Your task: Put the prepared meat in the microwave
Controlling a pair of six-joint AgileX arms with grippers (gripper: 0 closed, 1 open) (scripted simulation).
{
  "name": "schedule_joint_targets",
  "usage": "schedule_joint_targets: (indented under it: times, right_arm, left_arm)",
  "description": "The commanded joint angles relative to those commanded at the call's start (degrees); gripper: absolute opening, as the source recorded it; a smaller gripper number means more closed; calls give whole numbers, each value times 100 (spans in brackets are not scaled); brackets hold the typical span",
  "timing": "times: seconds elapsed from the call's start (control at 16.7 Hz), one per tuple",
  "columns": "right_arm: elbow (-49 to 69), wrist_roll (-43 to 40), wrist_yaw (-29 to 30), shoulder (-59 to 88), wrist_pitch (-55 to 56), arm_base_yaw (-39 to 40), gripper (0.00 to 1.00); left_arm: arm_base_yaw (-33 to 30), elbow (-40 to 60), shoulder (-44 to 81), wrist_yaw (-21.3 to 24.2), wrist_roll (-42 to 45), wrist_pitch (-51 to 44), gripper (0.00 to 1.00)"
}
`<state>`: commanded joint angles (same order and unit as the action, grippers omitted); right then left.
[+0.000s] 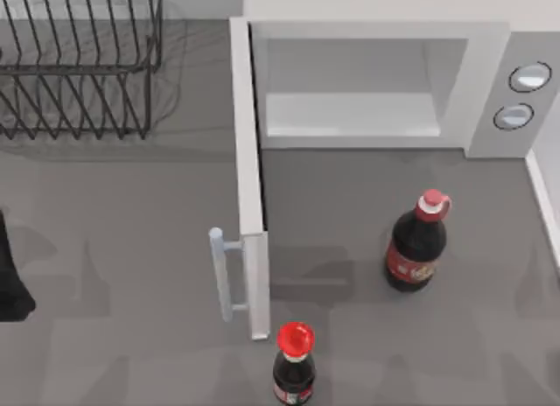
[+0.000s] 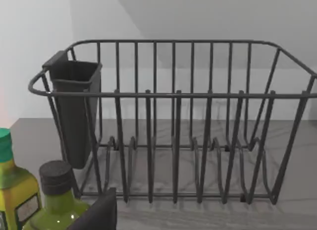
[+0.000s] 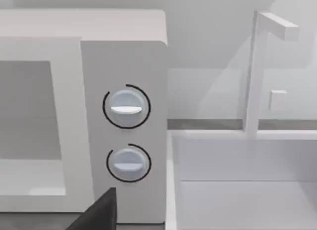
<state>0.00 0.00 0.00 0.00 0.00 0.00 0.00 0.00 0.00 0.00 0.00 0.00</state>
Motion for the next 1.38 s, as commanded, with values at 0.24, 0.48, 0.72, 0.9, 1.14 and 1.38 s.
schedule_joint_targets:
  times: [0.24,0.48,0.72,0.9,1.14,1.38]
  right_arm:
    - [163,-197,-3,197,-180,17,100]
    - [938,-1295,12,1306,-1080,71,100]
    - [1982,-3080,28,3315,-2460,161,100]
    - [2772,-4488,24,5007,-3575,254,100]
    - [3718,-6017,10,6750,-4807,365,100]
    - [4358,-6967,9,7703,-5509,423,100]
  left_arm:
    - [0,0,0,0,0,0,100]
    - [0,0,0,0,0,0,100]
    - [0,0,0,0,0,0,100]
    - [0,0,0,0,0,0,100]
    - [0,0,0,0,0,0,100]
    - [0,0,0,0,0,0,100]
